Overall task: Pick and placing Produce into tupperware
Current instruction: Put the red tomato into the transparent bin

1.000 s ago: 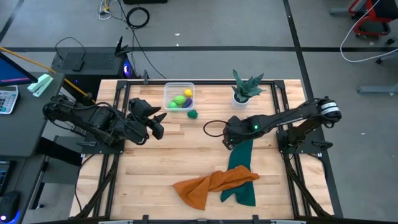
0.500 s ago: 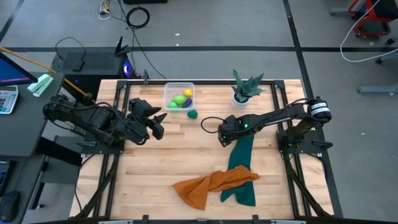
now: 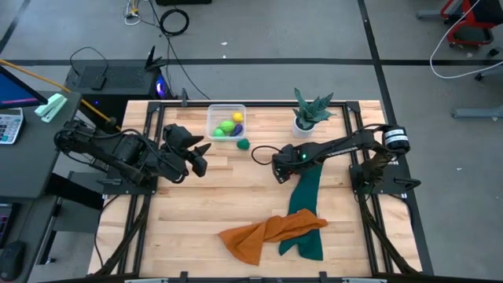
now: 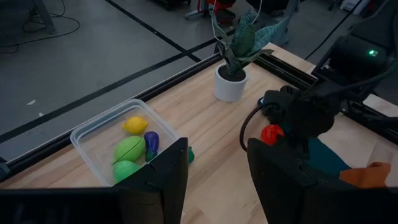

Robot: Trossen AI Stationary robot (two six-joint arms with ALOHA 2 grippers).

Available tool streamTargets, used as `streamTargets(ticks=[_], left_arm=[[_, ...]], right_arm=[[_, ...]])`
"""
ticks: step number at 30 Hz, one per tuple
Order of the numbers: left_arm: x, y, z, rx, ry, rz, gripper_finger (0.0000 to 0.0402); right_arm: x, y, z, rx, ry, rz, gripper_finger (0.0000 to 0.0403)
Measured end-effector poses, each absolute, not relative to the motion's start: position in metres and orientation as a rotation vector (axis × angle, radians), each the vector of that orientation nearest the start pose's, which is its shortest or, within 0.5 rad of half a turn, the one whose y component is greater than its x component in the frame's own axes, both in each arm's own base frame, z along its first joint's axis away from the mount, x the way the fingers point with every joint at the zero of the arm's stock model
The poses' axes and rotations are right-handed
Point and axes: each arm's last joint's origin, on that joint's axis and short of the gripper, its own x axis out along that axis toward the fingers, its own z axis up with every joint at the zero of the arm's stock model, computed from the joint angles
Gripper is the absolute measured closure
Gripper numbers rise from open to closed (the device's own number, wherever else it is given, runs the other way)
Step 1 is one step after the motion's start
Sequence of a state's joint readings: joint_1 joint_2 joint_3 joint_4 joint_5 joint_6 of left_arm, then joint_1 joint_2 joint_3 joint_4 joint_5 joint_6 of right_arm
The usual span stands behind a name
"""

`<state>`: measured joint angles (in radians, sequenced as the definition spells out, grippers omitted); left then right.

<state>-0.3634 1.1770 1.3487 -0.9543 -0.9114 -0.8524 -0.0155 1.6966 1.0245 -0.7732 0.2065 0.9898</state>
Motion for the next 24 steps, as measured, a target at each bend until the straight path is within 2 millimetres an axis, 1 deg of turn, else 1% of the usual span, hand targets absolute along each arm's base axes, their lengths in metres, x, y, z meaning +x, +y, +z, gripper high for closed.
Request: streamTargets(ticks=[8, 19, 24], left_arm=[[0.2048, -0.0534, 0.3879, -0.332, 0.364, 0.732, 0.0230], [0.2048, -0.0534, 0.3879, -0.330, 0.365, 0.732, 0.0230], [0.2048, -0.0534, 0.3879, -0.330, 0.365, 0.732, 0.0230]], right_arm=[[0.2964, -0.0122, 0.1564, 0.683, 1.250, -0.847, 0.0084], [0.2975, -0.0121, 0.1588, 0.684, 1.232, -0.830, 0.0154], [0.2977, -0.0117, 0.1587, 0.694, 1.238, -0.819, 0.0177]])
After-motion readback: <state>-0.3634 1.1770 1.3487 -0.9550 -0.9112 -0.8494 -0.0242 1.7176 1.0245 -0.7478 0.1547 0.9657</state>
